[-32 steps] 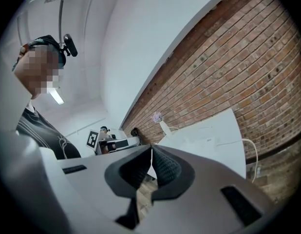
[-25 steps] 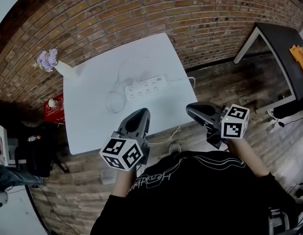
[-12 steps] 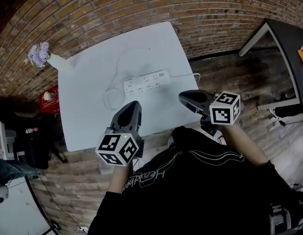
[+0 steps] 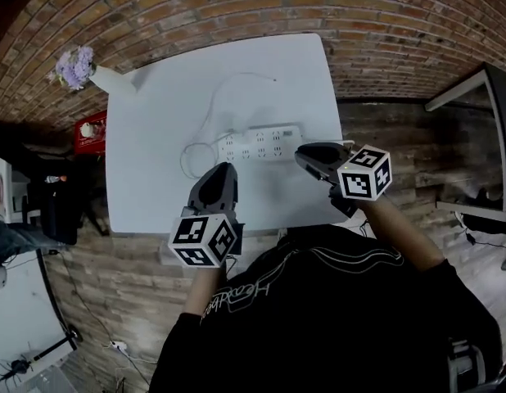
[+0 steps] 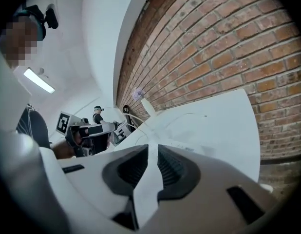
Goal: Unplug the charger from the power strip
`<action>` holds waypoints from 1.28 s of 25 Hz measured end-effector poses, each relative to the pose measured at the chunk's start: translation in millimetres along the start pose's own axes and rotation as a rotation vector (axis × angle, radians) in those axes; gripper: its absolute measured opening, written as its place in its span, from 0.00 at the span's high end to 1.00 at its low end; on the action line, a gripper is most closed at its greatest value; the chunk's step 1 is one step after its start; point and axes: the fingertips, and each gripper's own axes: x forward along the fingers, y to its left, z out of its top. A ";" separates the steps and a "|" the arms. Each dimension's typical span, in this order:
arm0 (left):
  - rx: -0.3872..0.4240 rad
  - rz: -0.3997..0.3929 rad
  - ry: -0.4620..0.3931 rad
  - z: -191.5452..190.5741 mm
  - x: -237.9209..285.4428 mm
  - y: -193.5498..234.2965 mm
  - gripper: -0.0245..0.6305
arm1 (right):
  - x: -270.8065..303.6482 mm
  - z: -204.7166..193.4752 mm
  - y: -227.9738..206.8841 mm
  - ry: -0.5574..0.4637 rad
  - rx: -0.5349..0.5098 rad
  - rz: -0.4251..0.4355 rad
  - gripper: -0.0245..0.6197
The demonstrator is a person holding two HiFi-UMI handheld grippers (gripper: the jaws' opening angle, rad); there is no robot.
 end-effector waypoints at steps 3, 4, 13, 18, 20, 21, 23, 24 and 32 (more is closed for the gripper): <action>-0.016 0.064 -0.008 -3.2 13.2 9.3 0.95 | 14.0 1.5 -14.8 0.054 -0.043 0.026 0.85; -0.019 0.082 -0.011 -5.0 17.2 11.0 0.95 | 17.9 0.5 -20.1 0.076 -0.077 0.027 0.84; 0.006 0.170 -0.011 -20.4 55.3 20.5 0.77 | 44.7 -15.4 -55.0 0.224 -0.365 0.073 0.79; -0.012 0.170 0.013 -32.4 74.9 27.4 0.66 | 53.3 -20.2 -58.2 0.213 -0.471 0.087 0.78; -0.021 0.172 0.019 -36.1 80.6 30.8 0.64 | 56.5 -23.7 -58.1 0.212 -0.494 0.096 0.77; -0.021 0.178 0.020 -37.4 83.0 33.1 0.64 | 58.0 -26.4 -57.4 0.221 -0.512 0.103 0.76; -0.018 0.200 0.014 -39.3 87.1 38.7 0.64 | 60.6 -33.0 -54.7 0.253 -0.573 0.111 0.74; -0.018 0.212 0.008 -40.4 88.9 41.1 0.63 | 61.4 -36.0 -53.7 0.267 -0.602 0.109 0.74; 0.012 0.237 -0.009 -43.5 118.7 46.6 0.62 | 61.7 -34.5 -59.4 0.241 -0.613 0.097 0.82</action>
